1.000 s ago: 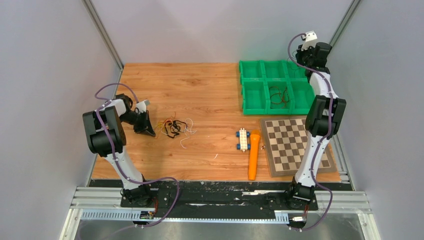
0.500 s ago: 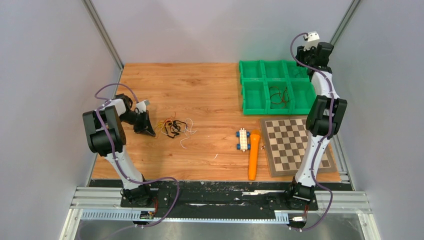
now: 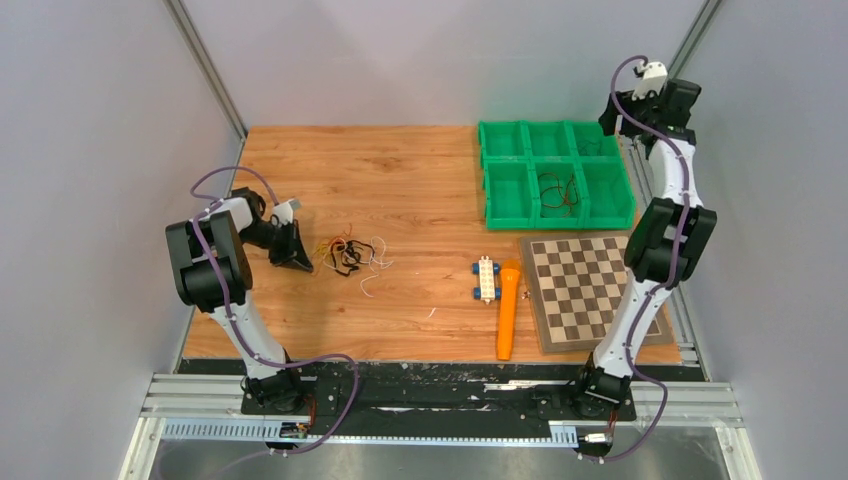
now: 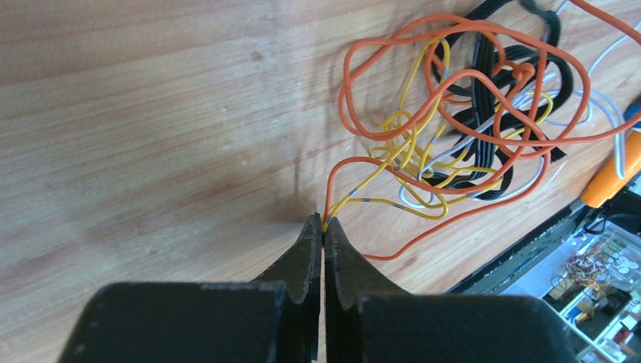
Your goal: Untangle the cables
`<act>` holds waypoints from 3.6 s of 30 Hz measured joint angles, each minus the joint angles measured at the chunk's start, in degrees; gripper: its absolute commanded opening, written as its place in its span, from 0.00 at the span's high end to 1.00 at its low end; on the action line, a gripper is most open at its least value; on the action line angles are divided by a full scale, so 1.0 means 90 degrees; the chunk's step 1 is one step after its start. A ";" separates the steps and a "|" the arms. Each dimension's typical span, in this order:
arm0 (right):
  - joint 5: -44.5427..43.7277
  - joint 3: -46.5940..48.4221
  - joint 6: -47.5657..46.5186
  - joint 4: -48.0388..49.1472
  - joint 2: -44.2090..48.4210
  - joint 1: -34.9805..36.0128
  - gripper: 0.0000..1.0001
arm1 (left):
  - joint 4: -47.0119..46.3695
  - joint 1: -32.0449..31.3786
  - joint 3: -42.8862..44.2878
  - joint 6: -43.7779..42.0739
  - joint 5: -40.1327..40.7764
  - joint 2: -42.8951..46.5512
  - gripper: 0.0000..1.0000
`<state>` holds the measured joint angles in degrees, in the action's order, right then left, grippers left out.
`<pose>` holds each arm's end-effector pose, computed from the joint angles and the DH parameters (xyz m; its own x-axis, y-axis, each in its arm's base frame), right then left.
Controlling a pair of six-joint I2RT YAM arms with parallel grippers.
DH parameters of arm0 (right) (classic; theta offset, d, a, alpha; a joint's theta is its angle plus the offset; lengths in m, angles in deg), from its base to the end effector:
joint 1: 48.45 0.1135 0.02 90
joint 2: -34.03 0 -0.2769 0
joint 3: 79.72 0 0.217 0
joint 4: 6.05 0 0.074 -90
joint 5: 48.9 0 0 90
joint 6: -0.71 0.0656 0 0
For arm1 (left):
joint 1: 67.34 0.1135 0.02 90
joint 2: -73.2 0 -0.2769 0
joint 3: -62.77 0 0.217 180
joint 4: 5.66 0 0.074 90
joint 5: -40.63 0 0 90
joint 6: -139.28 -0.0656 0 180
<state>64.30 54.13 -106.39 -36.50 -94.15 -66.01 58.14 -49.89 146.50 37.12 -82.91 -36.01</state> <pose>0.5122 -0.1350 0.2963 -0.3632 -0.1685 -0.9163 -0.1784 0.9779 -0.1092 0.3053 0.0580 0.1530 -0.9838 -0.1252 -0.1287 -0.0369 0.8425 -0.5374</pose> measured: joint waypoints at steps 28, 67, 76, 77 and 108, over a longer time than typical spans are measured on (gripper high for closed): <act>0.1430 -0.3062 0.1511 -0.1464 0.0515 0.6101 0.02 | -0.0131 -0.1824 -0.0221 -0.0051 -0.0355 0.0277 1.00; 0.2327 -0.2125 0.1537 -0.1678 0.0391 0.6152 0.10 | -0.0202 -0.0313 -0.0219 0.0061 -0.0583 0.0151 1.00; 0.1889 -0.1044 0.1987 -0.1559 -0.0903 0.6645 0.53 | -0.0209 -0.0393 -0.0211 0.0155 -0.0629 -0.0007 1.00; 0.1790 -0.0964 0.2045 -0.1491 -0.0954 0.6635 0.65 | -0.0209 -0.0401 -0.0206 0.0172 -0.0627 -0.0024 1.00; 0.2096 0.0631 0.2086 -0.1180 0.2871 0.2110 1.00 | -0.0192 -0.0376 -0.0100 0.0204 -0.0245 -0.0046 1.00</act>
<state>83.17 59.81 -87.61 -47.12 -68.31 -47.02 56.41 -53.28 145.61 38.96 -85.12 -36.43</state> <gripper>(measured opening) 0.005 0.007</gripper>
